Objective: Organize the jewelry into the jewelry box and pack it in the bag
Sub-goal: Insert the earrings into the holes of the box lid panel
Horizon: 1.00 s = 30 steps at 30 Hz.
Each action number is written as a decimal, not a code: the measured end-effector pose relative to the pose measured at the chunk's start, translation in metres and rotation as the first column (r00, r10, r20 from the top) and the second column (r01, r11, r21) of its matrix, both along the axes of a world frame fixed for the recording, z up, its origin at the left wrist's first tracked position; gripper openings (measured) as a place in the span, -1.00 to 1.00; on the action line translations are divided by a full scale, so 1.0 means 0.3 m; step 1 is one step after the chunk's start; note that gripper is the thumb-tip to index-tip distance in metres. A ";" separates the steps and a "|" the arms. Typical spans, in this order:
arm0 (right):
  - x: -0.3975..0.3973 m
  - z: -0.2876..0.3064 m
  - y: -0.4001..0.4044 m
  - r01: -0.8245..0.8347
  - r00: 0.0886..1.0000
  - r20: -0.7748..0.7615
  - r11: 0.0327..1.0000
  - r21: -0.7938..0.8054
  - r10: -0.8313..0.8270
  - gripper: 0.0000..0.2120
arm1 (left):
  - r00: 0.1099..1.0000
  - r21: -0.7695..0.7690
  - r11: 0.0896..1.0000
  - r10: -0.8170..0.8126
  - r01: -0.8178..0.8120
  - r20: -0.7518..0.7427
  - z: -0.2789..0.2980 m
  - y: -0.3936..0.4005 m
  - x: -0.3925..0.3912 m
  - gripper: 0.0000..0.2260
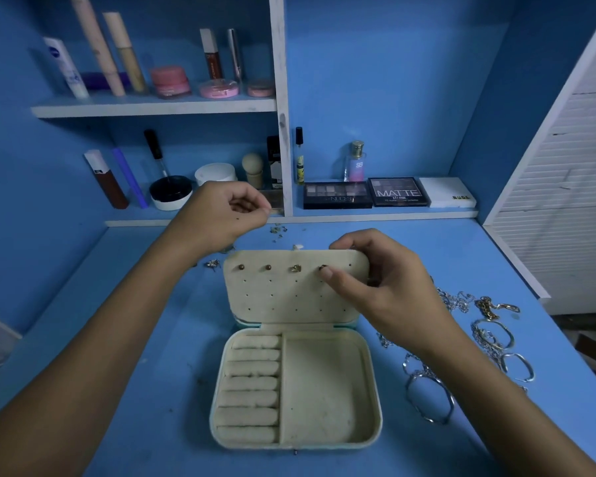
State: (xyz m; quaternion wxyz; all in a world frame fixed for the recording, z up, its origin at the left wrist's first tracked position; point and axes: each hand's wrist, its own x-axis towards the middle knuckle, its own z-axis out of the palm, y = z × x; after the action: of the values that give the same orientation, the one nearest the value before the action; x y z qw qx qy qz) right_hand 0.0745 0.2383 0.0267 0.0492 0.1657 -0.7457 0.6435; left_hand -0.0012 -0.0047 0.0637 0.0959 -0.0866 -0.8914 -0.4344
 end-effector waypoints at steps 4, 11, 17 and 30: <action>0.062 -0.006 0.009 0.020 0.997 -0.082 0.997 0.072 -0.014 -0.85 | 0.998 -0.014 0.998 -0.062 0.062 -0.009 0.032 0.014 0.068 -0.92; 0.122 -0.056 0.020 0.097 0.925 -0.380 0.978 0.185 -0.020 -0.90 | 0.951 0.148 0.956 -0.275 0.255 0.138 0.060 0.037 0.205 -0.91; 0.136 -0.101 0.032 0.098 0.848 -0.529 0.973 0.209 0.028 -0.91 | 0.894 0.056 0.923 -0.382 0.380 0.233 0.043 0.045 0.265 -0.85; 0.149 -0.142 0.049 0.114 0.820 -0.570 0.964 0.240 0.045 -0.90 | 0.769 -0.060 0.824 -0.496 0.563 0.402 0.045 0.101 0.300 -0.89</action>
State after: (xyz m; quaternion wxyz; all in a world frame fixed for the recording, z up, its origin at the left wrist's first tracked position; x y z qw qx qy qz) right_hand 0.1193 0.2529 -0.0157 0.2594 0.3420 -0.7783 0.4582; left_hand 0.0887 0.0257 0.0771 -0.2082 -0.2601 -0.8668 -0.3710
